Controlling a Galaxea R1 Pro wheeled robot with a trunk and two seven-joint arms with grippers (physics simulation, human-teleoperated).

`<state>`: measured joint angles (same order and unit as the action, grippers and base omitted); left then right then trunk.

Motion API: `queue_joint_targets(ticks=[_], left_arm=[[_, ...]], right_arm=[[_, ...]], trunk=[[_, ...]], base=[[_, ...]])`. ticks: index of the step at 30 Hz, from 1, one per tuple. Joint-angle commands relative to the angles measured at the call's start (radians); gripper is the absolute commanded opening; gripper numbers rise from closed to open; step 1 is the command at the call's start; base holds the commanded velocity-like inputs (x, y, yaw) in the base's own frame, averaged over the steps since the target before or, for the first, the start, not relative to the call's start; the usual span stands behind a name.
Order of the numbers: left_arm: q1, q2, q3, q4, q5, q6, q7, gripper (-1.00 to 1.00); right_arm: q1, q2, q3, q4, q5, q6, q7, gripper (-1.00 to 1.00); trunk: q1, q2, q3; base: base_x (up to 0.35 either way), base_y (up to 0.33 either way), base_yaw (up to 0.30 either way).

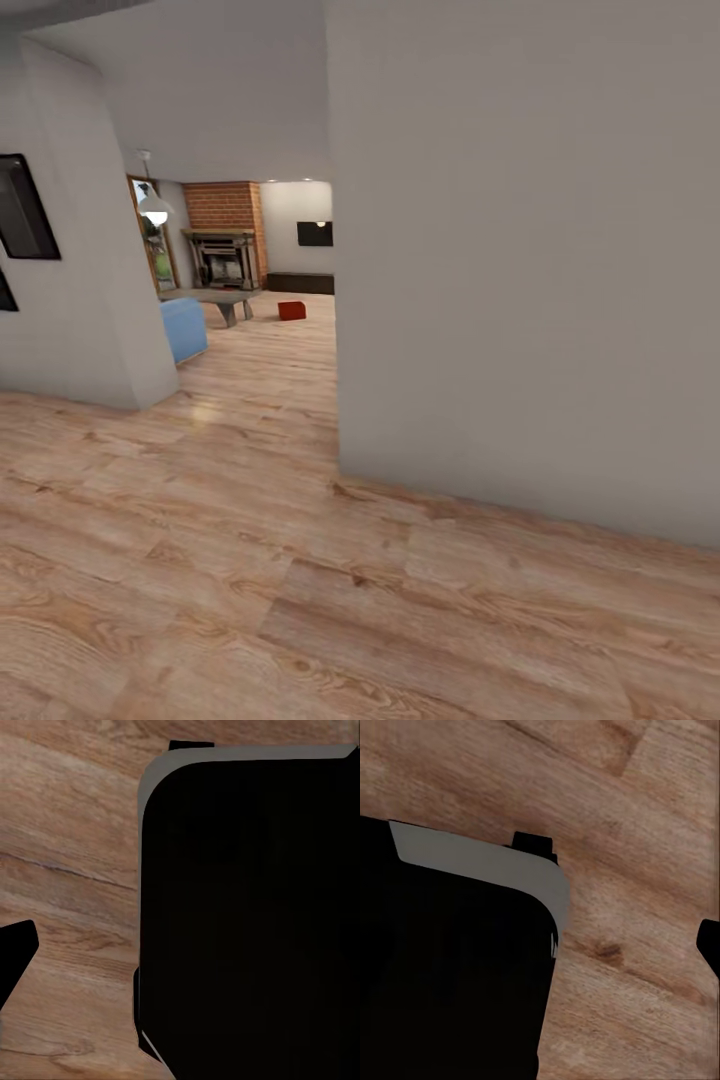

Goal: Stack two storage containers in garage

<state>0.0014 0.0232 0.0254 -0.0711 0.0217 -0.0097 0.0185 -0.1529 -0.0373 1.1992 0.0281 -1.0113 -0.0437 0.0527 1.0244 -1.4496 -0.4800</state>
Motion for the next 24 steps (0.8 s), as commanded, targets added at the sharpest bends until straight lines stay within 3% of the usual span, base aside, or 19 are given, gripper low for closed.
queue_joint_targets(ticks=[1, 24], left_arm=[[0.000, 0.000, 0.002, -0.001, 0.002, -0.001, 0.001, 1.00], [0.000, 0.000, 0.002, -0.001, 0.002, -0.001, 0.001, 1.00]], right_arm=[[0.000, 0.000, 0.008, 0.003, -0.010, -0.004, 0.006, 1.00], [0.000, 0.000, 0.008, 0.003, -0.010, -0.004, 0.005, 1.00]], trunk=[[0.001, 0.000, -0.001], [0.001, 0.000, -0.001]], base=[[0.320, 0.000, 0.269], [0.320, 0.000, 0.269]])
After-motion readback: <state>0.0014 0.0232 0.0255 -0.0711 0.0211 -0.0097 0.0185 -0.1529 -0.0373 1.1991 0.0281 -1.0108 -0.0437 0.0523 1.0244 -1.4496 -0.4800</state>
